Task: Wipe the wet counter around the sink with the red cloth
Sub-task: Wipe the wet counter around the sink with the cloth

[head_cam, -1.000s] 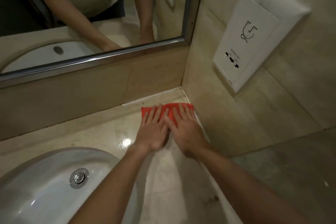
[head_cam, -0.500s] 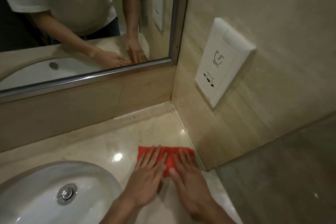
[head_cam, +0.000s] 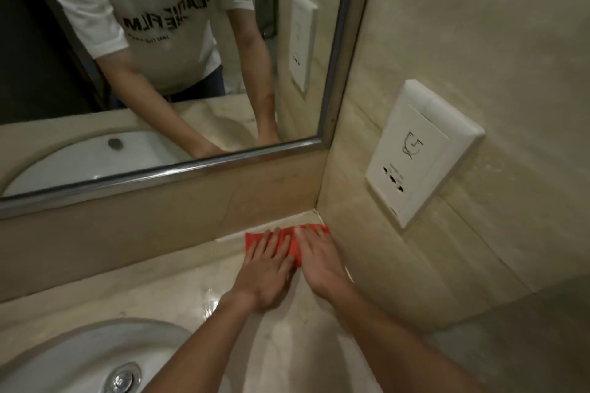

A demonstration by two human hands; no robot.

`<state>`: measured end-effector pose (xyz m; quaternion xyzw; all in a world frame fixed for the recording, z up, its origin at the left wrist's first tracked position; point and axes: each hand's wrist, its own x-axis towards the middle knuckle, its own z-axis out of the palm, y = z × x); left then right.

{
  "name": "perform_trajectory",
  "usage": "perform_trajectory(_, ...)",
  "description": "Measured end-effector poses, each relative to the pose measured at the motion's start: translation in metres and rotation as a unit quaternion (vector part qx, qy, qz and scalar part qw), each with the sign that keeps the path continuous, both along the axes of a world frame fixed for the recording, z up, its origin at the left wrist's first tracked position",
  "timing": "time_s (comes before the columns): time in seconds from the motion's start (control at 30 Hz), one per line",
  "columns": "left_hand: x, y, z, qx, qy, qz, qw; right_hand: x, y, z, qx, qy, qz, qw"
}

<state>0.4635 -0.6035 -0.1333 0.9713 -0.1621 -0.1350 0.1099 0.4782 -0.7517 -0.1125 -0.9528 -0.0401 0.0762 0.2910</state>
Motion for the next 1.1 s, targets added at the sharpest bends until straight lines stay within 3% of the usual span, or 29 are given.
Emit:
perform_trajectory(0.2,0.003,-0.002,0.004,0.007,0.013,0.017,1.000,0.002,-0.007,-0.019,-0.020,-0.017,0.042,0.999)
perform_trajectory(0.33,-0.041,-0.010,0.009,0.004,0.020,0.007,1.000,-0.050,-0.026,-0.023,-0.036,-0.007,0.066,0.997)
perform_trajectory(0.43,-0.099,-0.029,0.000,-0.018,-0.046,0.001,0.999,-0.111,-0.050,-0.024,-0.029,-0.004,0.064,0.998)
perform_trajectory(0.53,-0.161,-0.052,-0.025,-0.040,-0.043,0.004,0.998,-0.160,-0.085,-0.034,-0.062,-0.028,0.125,0.990)
perform_trajectory(0.63,-0.212,-0.076,-0.035,-0.040,-0.133,-0.049,0.989,-0.200,-0.120,-0.068,-0.117,-0.116,0.128,0.978)
perform_trajectory(0.77,-0.220,-0.088,-0.026,-0.073,-0.079,-0.068,0.992,-0.222,-0.128,-0.039,-0.056,-0.057,0.124,0.989)
perform_trajectory(0.87,-0.198,-0.089,-0.011,-0.010,-0.054,-0.054,0.997,-0.218,-0.116,-0.014,-0.025,-0.063,0.056,0.996)
perform_trajectory(0.93,-0.189,-0.090,-0.003,0.027,0.002,-0.044,0.999,-0.228,-0.116,-0.006,-0.043,-0.011,0.050,0.998)
perform_trajectory(1.1,-0.242,-0.108,-0.002,0.025,0.015,-0.092,0.995,-0.289,-0.141,-0.011,-0.054,0.001,0.039,0.998)
